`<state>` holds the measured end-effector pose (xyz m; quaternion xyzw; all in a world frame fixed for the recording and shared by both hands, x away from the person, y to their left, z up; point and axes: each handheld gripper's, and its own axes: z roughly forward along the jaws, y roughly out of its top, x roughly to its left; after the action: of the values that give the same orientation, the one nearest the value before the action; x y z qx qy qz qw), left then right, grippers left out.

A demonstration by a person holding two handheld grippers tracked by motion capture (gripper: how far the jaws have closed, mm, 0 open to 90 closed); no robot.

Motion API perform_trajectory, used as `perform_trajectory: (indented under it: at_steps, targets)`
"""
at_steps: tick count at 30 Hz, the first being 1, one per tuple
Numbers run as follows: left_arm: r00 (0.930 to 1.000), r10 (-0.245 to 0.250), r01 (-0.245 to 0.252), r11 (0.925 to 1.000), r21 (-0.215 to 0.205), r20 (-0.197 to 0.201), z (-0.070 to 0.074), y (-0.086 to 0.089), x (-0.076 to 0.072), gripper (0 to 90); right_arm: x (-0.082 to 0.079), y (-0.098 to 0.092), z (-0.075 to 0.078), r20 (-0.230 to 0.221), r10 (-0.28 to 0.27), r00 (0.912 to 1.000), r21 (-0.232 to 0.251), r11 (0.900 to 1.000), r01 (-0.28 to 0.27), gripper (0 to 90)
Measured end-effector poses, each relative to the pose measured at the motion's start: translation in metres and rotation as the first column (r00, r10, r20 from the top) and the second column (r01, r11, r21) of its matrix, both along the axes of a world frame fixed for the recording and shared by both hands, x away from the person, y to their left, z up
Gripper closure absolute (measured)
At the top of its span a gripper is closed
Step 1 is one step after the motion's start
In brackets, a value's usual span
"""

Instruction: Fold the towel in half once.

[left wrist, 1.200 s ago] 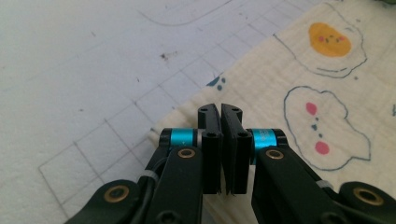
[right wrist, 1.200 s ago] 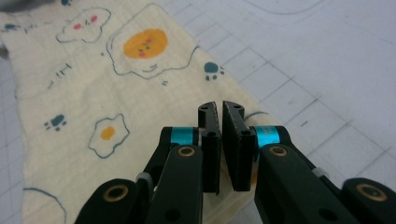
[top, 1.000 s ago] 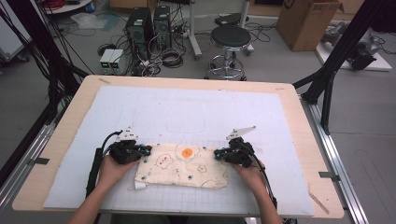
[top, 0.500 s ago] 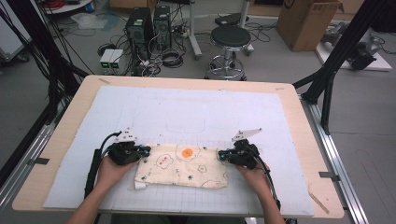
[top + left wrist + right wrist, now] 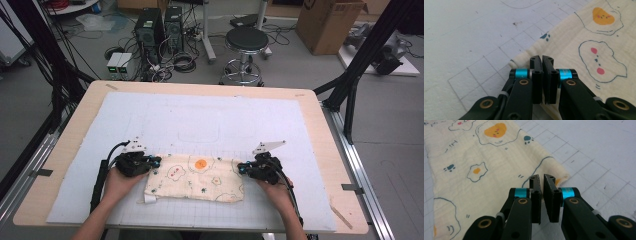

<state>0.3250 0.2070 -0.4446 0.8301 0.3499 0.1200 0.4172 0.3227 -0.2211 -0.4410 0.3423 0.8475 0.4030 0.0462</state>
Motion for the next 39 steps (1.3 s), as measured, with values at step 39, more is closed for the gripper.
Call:
perform_trajectory:
  at_steps: [39]
  targets:
    - [0.9962, 0.085, -0.082, 0.9872, -0.137, 0.016, 0.014, 0.015, 0.007, 53.7, 0.007, 0.002, 0.018, 0.072, -0.059, 0.9956, 0.063, 0.997, 0.055, 54.3]
